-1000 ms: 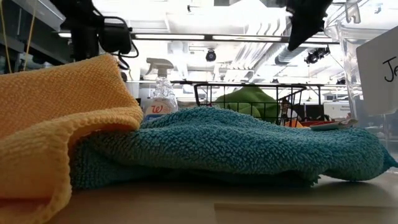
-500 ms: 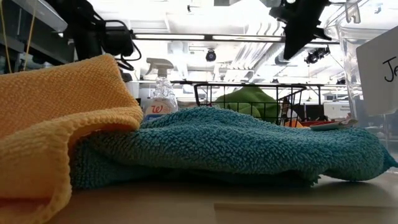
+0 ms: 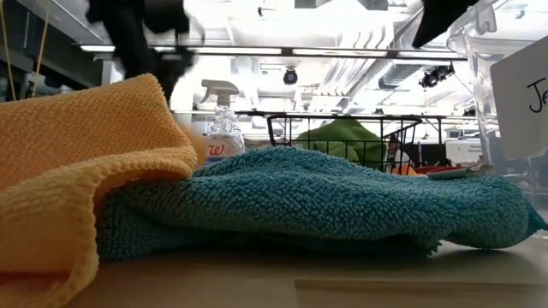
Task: Sort microfiber towel by color & place in baskets
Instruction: Put the top left orange microfiber cloth into the transparent bin
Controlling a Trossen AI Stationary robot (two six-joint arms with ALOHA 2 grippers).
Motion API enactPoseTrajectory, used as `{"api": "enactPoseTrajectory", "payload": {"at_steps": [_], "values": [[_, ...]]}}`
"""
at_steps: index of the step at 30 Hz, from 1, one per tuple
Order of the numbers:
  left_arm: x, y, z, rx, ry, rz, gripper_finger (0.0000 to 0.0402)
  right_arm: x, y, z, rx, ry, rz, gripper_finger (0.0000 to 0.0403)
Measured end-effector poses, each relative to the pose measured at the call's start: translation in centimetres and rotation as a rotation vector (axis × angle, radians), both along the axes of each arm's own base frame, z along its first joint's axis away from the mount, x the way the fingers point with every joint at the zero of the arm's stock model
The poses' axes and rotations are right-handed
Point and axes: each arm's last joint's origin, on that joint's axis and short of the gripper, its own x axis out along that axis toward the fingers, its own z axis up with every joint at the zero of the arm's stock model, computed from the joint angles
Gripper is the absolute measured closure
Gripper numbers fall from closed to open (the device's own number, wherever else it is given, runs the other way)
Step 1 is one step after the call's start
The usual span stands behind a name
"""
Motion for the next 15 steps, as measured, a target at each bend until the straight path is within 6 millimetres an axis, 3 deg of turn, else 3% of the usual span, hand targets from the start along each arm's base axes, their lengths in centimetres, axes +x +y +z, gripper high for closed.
{"api": "enactPoseTrajectory", "payload": {"at_steps": [8,11,15], "values": [[3.6,-5.1,13.1,0.274,-0.444,-0.266,0.0401,-2.9,0.6,1.1,-0.07,-0.087,-0.047,0.0402],[5.8,-7.2,16.2,0.347,-0.537,-0.351,0.0401,-3.4,0.7,1.3,-0.091,-0.094,-0.053,0.0402],[10.2,-9.8,18.6,0.412,-0.635,-0.492,0.0401,-3.5,0.7,1.3,-0.097,-0.091,-0.051,0.0402]]}}
